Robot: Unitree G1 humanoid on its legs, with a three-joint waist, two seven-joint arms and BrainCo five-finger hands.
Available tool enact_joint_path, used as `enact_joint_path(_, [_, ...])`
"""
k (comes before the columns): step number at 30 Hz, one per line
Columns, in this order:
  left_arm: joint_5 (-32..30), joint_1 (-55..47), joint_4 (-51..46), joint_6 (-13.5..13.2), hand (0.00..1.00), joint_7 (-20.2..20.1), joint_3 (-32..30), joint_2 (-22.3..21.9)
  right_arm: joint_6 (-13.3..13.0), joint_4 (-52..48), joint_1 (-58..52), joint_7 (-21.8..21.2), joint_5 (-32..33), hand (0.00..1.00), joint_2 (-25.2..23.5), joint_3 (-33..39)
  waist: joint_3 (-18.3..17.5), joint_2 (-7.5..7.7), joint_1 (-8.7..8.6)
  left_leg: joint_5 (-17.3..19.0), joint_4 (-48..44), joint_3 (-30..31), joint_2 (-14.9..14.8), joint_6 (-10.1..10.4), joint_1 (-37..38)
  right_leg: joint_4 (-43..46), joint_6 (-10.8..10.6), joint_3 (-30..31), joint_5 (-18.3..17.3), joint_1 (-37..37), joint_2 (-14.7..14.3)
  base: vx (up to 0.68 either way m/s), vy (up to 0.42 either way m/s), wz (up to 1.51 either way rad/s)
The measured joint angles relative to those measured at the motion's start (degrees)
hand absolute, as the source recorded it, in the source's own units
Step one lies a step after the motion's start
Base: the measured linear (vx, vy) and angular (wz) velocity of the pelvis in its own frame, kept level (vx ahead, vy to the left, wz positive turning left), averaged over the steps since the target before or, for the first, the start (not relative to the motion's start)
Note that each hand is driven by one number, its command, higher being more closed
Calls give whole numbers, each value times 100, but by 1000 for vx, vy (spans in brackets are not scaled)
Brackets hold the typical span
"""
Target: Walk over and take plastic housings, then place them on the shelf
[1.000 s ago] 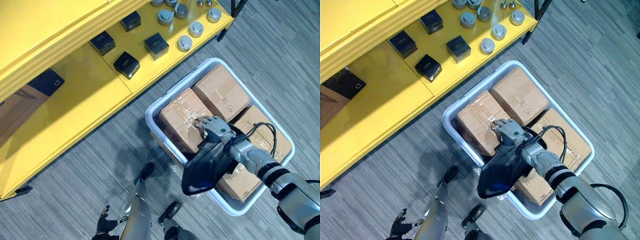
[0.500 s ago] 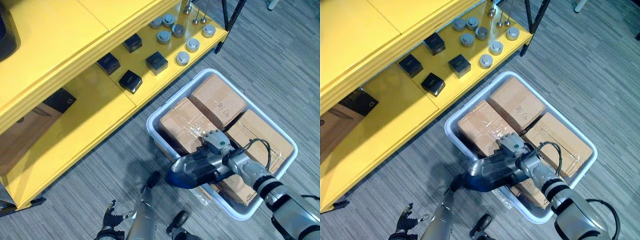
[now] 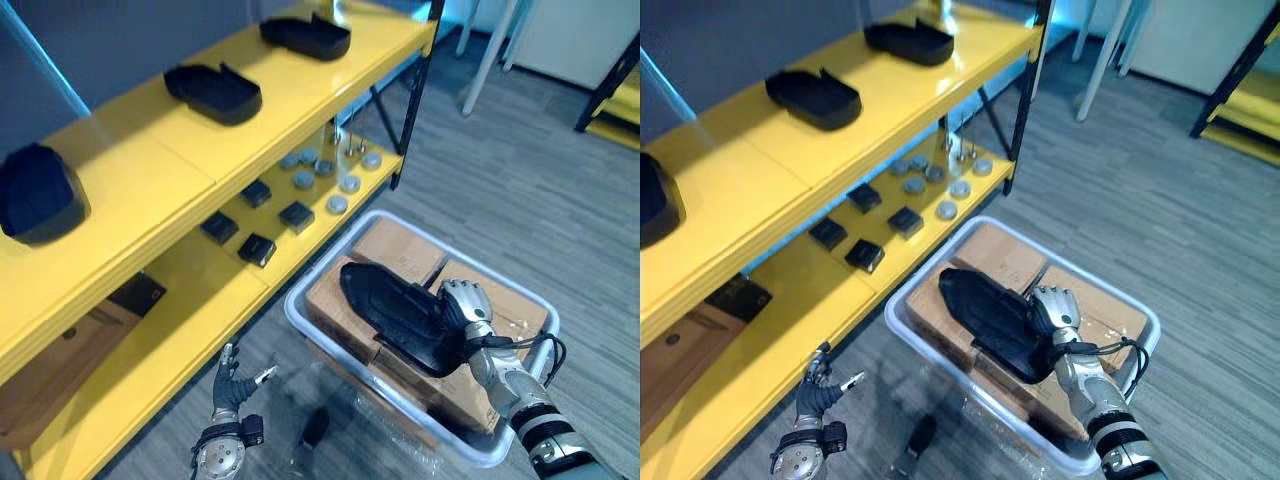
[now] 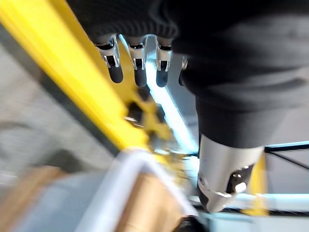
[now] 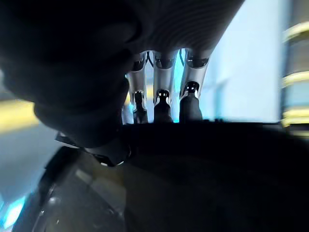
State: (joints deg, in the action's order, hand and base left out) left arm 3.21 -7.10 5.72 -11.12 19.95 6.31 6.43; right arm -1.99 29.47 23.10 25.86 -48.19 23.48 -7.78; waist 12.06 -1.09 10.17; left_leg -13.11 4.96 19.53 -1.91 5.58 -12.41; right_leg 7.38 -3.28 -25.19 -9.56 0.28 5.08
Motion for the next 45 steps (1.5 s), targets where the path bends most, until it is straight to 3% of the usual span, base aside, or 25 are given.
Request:
enact_joint_path(7, [152,270,-139,2,0,113,393,-192,284,-569,-381,276,608,100,-1046,713,-389,15,-191,33,0,-287,-89,5,131,-2,35,273,49,37,-38,2,-6,-19])
enact_joint_path(9, [628,440,-95,1,0,97,559,-247,347,-849,-413,394,749,100,-1295,763,-439,21,-288,47,0,-334,-126,21,169,-9,55,318,72,62,-68,-18,-5,-13])
enact_joint_path(12, [1286,632,140,0,0,14,812,-261,373,-1061,-421,464,832,100,-1554,755,-587,20,-303,59,1,-435,-180,30,165,-42,75,428,114,7,-102,-17,2,-21])
enact_joint_path(19, [3048,1526,1132,127,0,-449,1579,-203,469,-1332,-264,486,959,100,-1782,138,-730,49,-378,65,1,-585,-279,38,159,-117,114,592,231,-40,-192,-20,2,-13])
enact_joint_path(27, [4705,2111,1367,220,0,-715,1918,-65,469,-1439,-66,468,956,100,-1935,-491,-849,97,-495,65,0,-670,-306,39,168,-226,118,683,316,-28,-224,-7,6,-6])
enact_joint_path(33, [5583,2522,1500,237,0,-823,2050,74,440,-1559,-43,447,951,100,-1890,-1172,-922,140,-566,64,0,-670,-307,39,170,-406,122,685,418,55,-254,0,1,1])
enact_joint_path(34, [5645,2550,1556,237,100,-816,2050,155,436,-1583,-44,444,950,100,-1880,-1314,-935,158,-593,64,0,-658,-305,39,178,-427,121,672,422,80,-257,3,3,4])
enact_joint_path(39, [5744,2788,1729,241,100,-600,2178,249,394,-2021,-92,519,954,100,-1864,-1683,-955,182,-625,63,1,-523,-282,41,176,-510,122,538,447,178,-277,5,3,12])
enact_joint_path(44, [5732,2988,1776,85,100,-160,2088,166,108,-2253,-93,834,992,100,-1653,-2166,-952,203,-497,84,-131,-312,-172,87,21,-524,130,126,409,297,-282,5,-6,43])
enact_joint_path(45, [5712,3021,1766,63,100,-81,1977,58,55,-2312,-101,911,1087,100,-1582,-2191,-950,201,-521,268,-379,-975,-225,-108,-287,-532,137,-149,404,299,-255,-16,54,101])
